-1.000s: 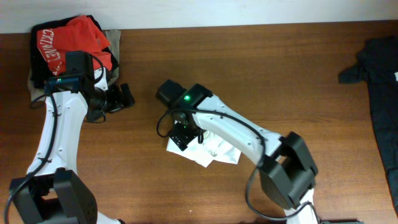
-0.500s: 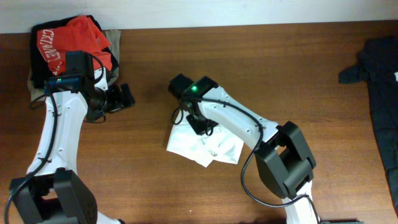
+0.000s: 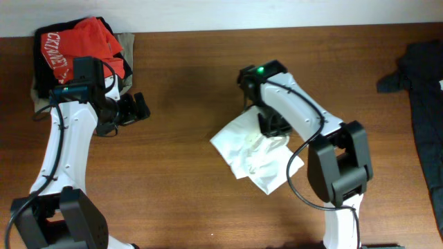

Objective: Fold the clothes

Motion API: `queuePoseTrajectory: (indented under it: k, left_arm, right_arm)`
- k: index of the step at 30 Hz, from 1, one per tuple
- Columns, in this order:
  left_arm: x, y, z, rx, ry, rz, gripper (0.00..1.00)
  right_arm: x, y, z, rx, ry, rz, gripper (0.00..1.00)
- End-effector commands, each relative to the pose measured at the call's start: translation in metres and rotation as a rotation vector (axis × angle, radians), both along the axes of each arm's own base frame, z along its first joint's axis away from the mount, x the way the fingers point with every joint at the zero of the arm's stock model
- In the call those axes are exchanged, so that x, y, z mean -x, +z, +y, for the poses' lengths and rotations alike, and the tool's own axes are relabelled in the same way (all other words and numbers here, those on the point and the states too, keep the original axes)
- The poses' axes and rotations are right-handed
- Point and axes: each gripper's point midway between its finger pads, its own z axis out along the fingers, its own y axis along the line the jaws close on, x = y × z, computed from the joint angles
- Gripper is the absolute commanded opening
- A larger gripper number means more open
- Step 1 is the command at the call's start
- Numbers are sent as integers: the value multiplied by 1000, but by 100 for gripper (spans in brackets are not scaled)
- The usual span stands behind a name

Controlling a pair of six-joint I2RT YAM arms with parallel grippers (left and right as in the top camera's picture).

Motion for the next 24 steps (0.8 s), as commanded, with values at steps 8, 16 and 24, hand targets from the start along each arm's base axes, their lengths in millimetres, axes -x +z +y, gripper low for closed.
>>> queuePoseTrajectory:
  k: [8, 16, 24]
  left_arm:
    - [-2, 11, -6, -9, -17, -30, 99]
    - [-3, 11, -10, -10, -29, -32, 99]
    - [-3, 11, -10, -10, -28, -34, 99]
  right_arm:
    - [23, 19, -20, -58, -201, -39, 4]
    - [66, 97, -13, -235, -186, -121, 4]
    - [141, 7, -10, -244, -286, 186, 4]
